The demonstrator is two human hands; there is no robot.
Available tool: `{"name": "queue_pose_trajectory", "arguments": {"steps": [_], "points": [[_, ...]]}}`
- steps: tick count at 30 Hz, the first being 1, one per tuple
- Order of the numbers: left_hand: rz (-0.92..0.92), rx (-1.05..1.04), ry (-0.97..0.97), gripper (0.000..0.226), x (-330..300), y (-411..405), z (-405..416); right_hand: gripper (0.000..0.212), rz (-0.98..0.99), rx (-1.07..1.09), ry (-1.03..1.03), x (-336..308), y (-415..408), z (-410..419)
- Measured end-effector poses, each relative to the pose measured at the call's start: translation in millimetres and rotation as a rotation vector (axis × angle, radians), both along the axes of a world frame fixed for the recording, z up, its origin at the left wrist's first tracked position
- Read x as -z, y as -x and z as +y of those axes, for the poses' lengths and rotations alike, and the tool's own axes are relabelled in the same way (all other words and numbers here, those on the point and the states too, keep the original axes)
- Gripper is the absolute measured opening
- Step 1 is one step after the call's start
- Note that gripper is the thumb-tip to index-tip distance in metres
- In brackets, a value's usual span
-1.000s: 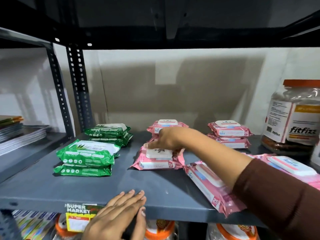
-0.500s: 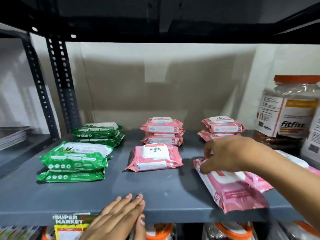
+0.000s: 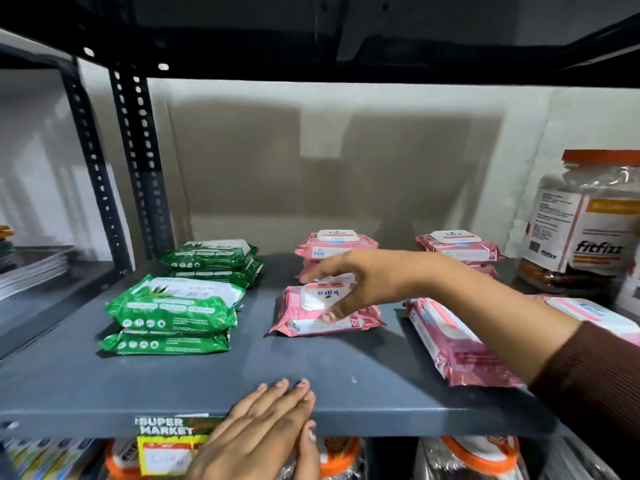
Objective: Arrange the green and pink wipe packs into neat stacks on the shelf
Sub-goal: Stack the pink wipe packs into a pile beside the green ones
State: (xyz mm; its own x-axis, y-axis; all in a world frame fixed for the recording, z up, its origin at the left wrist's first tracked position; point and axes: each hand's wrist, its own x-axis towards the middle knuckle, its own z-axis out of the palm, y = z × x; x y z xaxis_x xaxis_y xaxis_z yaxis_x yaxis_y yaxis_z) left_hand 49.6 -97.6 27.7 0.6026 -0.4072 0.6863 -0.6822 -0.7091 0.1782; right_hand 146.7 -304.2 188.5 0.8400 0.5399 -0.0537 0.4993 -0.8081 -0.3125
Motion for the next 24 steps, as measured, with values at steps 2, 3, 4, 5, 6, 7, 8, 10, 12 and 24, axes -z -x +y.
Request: {"name": "queue_pose_trajectory", "arguments": {"steps": [2,3,4,5,6,7,8,10,12,24], "points": [[0.018,-0.035,-0.119,0.077,2,1,-1,0.059,-0.007,-0.036,0.052,5,-5,1],[0.012,-0.048,-0.138,0.077,3,0,-1,0.057,-0.005,-0.033,0.048,5,-5,-3],[0.031,-0.034,-0.083,0.07,2,3,1,0.055,0.007,-0.022,0.03,5,-5,-7],[-0.023,-0.011,-0.015,0.06,1,7,1,0.055,0.024,-0.009,0.016,4,-3,-11],[-0.066,-0.005,0.04,0.053,0,13,1,0.054,0.037,0.0,0.004,5,-2,-12],[-0.102,-0.022,0.097,0.047,-2,21,-1,0.055,0.038,0.008,-0.001,6,0,-13],[-0.128,-0.033,0.133,0.044,-5,24,-2,0.055,0.029,0.022,0.002,6,2,-12],[-0.173,-0.064,0.154,0.036,-3,22,1,0.054,0.015,0.056,0.033,6,6,-3],[-0.187,-0.092,0.174,0.03,-2,20,0,0.051,-0.067,0.145,0.076,4,14,4],[-0.208,-0.084,0.19,0.028,2,19,-4,0.066,0.073,0.117,0.244,-25,10,-14]]}}
